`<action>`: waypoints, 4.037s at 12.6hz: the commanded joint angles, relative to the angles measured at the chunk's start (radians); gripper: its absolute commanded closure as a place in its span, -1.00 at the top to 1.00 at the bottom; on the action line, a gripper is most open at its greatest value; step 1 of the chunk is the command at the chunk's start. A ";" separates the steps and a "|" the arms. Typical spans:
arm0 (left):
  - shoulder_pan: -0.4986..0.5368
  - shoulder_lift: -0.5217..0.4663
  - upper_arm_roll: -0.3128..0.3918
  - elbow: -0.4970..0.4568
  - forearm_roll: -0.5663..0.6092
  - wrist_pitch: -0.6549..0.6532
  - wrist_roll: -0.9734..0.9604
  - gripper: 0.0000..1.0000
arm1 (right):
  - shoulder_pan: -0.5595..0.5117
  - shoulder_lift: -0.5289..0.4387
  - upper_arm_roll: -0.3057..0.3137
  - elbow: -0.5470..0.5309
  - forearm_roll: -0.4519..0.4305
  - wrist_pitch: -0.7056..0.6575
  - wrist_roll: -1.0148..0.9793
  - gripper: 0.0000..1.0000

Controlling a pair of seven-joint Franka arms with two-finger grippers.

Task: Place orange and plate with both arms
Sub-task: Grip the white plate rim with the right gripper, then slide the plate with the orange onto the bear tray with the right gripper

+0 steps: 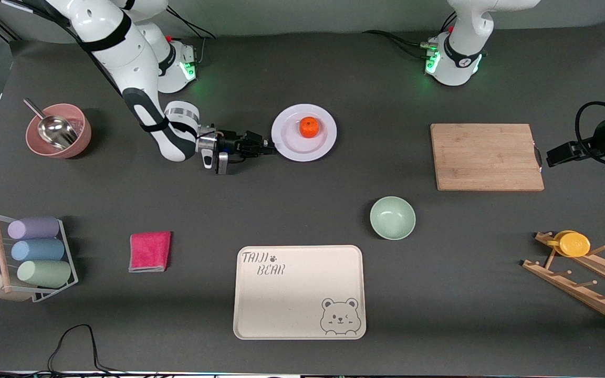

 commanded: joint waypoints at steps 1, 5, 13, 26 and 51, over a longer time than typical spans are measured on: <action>-0.020 -0.043 0.009 -0.034 -0.011 -0.019 0.018 1.00 | 0.024 0.056 0.023 0.027 0.038 0.025 -0.058 -0.21; -0.019 -0.044 0.009 -0.050 -0.011 -0.017 0.019 1.00 | 0.027 0.056 0.040 0.032 0.037 0.025 -0.058 -0.21; -0.034 -0.041 0.012 -0.050 -0.012 -0.010 0.018 1.00 | 0.026 0.056 0.061 0.049 0.037 0.041 -0.066 -1.00; -0.032 -0.043 0.011 -0.029 -0.040 0.056 -0.004 1.00 | -0.106 -0.249 0.055 0.047 -0.078 -0.074 0.297 -1.00; -0.022 -0.061 0.055 -0.013 -0.117 0.032 0.082 1.00 | -0.178 0.460 -0.012 1.352 -0.523 0.036 1.034 -1.00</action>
